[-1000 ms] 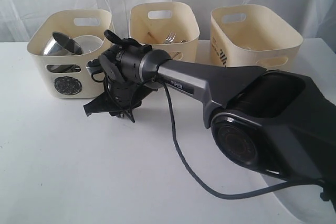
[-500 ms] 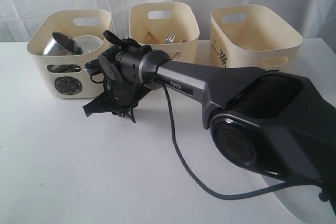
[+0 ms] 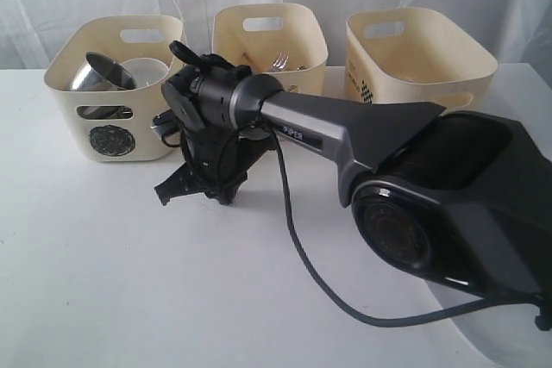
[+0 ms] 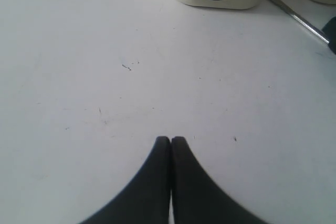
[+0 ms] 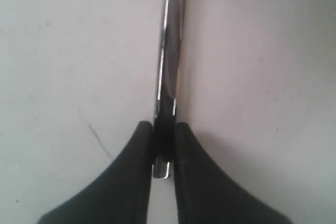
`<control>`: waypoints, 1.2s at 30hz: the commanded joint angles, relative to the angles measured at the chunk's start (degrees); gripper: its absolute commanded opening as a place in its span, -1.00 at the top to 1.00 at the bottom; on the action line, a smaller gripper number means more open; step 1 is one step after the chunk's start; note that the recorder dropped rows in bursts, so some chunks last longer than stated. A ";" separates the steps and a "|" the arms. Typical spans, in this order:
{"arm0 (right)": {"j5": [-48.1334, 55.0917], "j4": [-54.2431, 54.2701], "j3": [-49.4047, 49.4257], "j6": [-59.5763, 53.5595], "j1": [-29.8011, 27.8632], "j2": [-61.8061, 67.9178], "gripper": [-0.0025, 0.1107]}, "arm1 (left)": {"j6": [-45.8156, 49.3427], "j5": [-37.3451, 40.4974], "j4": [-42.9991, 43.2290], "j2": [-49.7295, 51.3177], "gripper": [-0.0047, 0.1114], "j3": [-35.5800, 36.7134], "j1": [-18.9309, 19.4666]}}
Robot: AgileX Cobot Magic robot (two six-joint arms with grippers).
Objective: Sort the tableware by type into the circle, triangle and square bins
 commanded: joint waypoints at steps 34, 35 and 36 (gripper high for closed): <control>-0.87 13.71 0.92 -16.72 -6.03 -1.84 0.32 | 0.00 0.00 -0.29 -0.21 0.92 0.18 -0.39; -0.87 13.72 0.92 -16.72 -6.03 -1.40 0.32 | 0.00 0.00 -0.29 -0.21 0.92 0.18 -0.39; -0.87 13.72 0.92 -16.72 -6.03 -1.00 0.32 | 0.00 0.00 -0.29 -0.21 0.92 0.18 -0.39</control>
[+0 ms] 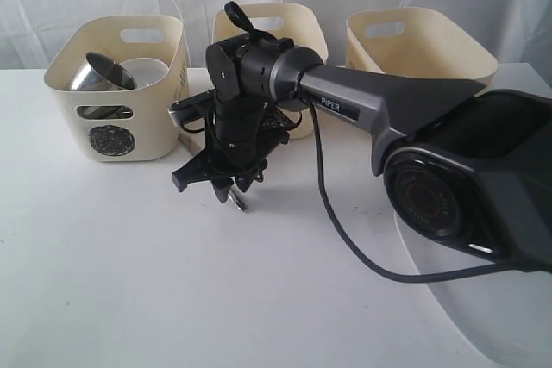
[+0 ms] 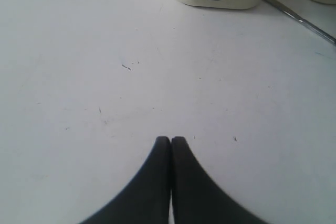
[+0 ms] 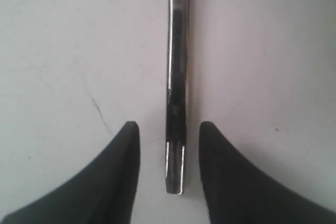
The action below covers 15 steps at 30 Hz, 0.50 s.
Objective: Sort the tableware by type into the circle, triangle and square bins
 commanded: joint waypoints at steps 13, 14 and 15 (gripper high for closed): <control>2.51 -0.47 0.03 -2.30 -0.17 5.05 0.69 | 0.00 0.00 -0.29 -0.21 0.92 0.18 -0.39; 2.60 -0.47 0.03 -2.40 -0.17 5.33 0.76 | 0.00 0.00 -0.29 -0.21 0.92 0.18 -0.39; 2.47 -0.47 0.03 -3.04 -0.17 5.62 0.83 | 0.00 0.00 -0.29 -0.21 0.92 0.18 -0.39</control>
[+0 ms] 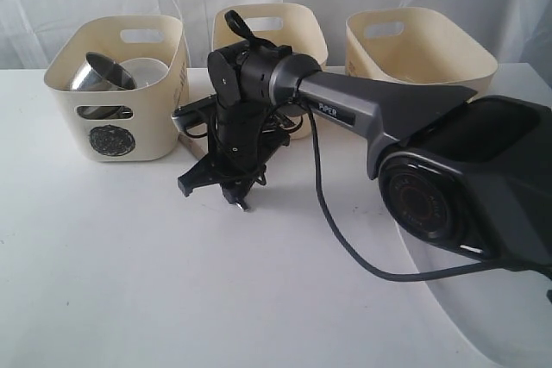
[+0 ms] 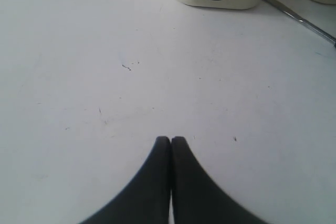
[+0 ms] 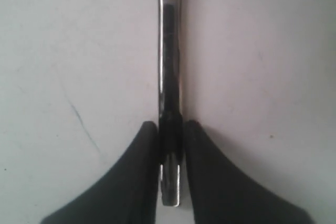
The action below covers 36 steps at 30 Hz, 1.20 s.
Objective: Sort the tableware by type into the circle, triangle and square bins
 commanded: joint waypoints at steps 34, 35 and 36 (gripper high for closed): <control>4.81 -6.82 0.88 0.66 -0.17 -6.02 0.96 | 0.00 0.00 -0.29 -0.21 0.92 0.18 -0.39; 4.81 -6.82 0.88 0.66 -0.17 -6.33 0.96 | 0.00 0.00 -0.29 -0.21 0.92 0.18 -0.39; 4.81 -6.82 0.88 0.66 -0.17 -6.68 0.96 | 0.00 0.00 -0.29 -0.21 0.92 0.18 -0.39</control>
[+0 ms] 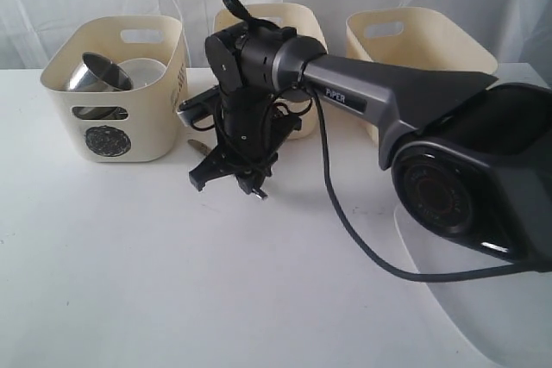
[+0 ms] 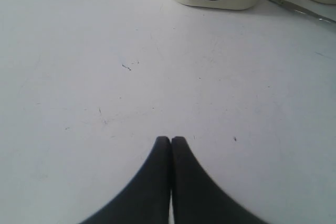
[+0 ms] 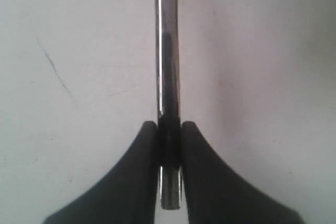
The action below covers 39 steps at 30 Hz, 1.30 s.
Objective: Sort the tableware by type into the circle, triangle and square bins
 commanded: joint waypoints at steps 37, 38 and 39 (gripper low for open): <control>0.20 0.47 0.26 0.00 -0.17 4.30 0.86 | 0.00 0.00 -0.29 -0.21 0.92 0.18 -0.39; 0.20 0.62 0.26 0.00 -0.17 4.30 0.81 | 0.00 0.00 -0.29 -0.21 0.92 0.18 -0.39; 0.20 0.71 0.26 0.00 -0.17 4.30 0.72 | 0.00 0.00 -0.29 -0.21 0.92 0.18 -0.39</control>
